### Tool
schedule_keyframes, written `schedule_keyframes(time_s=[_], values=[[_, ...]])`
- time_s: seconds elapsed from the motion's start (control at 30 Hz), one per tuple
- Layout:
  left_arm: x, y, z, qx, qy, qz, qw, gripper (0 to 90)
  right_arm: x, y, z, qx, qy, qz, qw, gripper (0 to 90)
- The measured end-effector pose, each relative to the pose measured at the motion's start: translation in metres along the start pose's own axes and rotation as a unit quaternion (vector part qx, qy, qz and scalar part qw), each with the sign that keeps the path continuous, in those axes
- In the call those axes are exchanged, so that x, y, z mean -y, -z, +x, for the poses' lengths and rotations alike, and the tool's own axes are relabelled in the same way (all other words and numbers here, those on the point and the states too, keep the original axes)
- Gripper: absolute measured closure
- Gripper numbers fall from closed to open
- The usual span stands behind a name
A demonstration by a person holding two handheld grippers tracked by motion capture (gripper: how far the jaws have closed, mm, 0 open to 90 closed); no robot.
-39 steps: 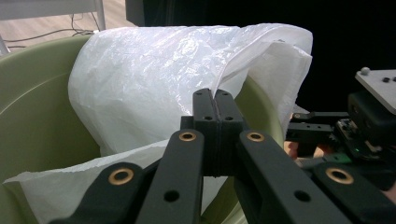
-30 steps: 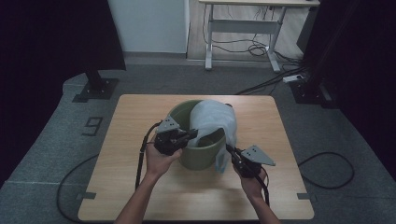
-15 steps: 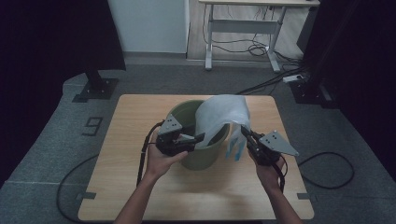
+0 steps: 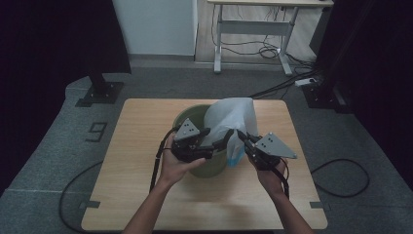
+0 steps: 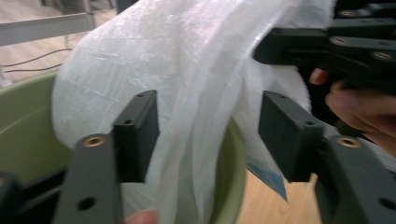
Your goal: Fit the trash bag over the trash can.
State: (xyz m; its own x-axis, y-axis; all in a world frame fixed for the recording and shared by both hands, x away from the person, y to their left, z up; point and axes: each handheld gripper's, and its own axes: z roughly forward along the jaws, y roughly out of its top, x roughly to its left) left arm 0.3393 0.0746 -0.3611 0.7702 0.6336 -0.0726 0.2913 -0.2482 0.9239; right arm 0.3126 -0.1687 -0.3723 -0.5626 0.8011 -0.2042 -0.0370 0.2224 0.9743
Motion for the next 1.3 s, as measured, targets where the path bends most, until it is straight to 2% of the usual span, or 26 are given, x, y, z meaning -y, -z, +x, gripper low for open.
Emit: schedule_keyframes(time_s=[0.1, 0.23, 0.37, 0.43, 0.5, 0.57, 0.63, 0.73, 0.9, 0.97, 1.1, 1.23, 1.3], values=[[0.002, -0.001, 0.003, -0.01, 0.007, 0.003, 0.9999, 57.5, 0.003, -0.001, 0.001, -0.004, -0.004, 0.002, 1.0, 88.7], [0.003, 0.0, 0.008, -0.005, 0.024, 0.004, 0.9997, 73.6, 0.007, 0.0, -0.002, -0.009, -0.015, 0.006, 0.9998, 88.6], [0.005, -0.001, 0.01, -0.008, 0.029, 0.01, 0.9995, 84.6, 0.01, 0.001, -0.005, -0.019, -0.029, 0.006, 0.9994, 88.3], [0.005, -0.001, 0.011, -0.002, 0.031, 0.012, 0.9994, 88.8, 0.011, 0.001, -0.006, -0.026, -0.033, 0.008, 0.9991, 85.1], [0.006, 0.0, 0.012, -0.009, 0.029, 0.011, 0.9995, 89.5, 0.013, 0.002, -0.006, -0.036, -0.043, 0.011, 0.9984, 72.9], [0.007, 0.003, 0.013, -0.016, 0.034, 0.004, 0.9993, 89.7, 0.018, 0.011, 0.003, -0.019, -0.07, -0.003, 0.9973, 54.1], [0.01, 0.007, 0.015, -0.024, 0.041, 0.0, 0.9989, 89.7, 0.019, 0.014, 0.007, -0.019, -0.075, -0.006, 0.997, 51.2], [0.014, 0.01, 0.018, -0.028, 0.048, 0.002, 0.9984, 89.8, 0.027, 0.021, 0.022, -0.015, -0.072, -0.002, 0.9973, 44.0], [0.018, 0.013, 0.021, -0.029, 0.052, 0.005, 0.9982, 89.8, 0.045, 0.024, 0.032, -0.019, -0.086, 0.016, 0.9959, 40.3], [0.018, 0.014, 0.022, -0.031, 0.052, 0.004, 0.9982, 89.7, 0.054, 0.023, 0.034, -0.019, -0.089, 0.026, 0.9955, 39.3], [0.018, 0.014, 0.022, -0.033, 0.053, 0.003, 0.9981, 89.8, 0.076, 0.019, 0.038, -0.018, -0.116, 0.055, 0.9916, 32.9], [0.017, 0.011, 0.02, -0.032, 0.052, 0.003, 0.9981, 89.8, 0.088, 0.01, 0.047, -0.009, -0.123, 0.074, 0.9896, 26.9], [0.016, 0.011, 0.018, -0.031, 0.051, 0.003, 0.9982, 89.8, 0.091, 0.005, 0.052, -0.005, -0.12, 0.082, 0.9894, 26.6]])
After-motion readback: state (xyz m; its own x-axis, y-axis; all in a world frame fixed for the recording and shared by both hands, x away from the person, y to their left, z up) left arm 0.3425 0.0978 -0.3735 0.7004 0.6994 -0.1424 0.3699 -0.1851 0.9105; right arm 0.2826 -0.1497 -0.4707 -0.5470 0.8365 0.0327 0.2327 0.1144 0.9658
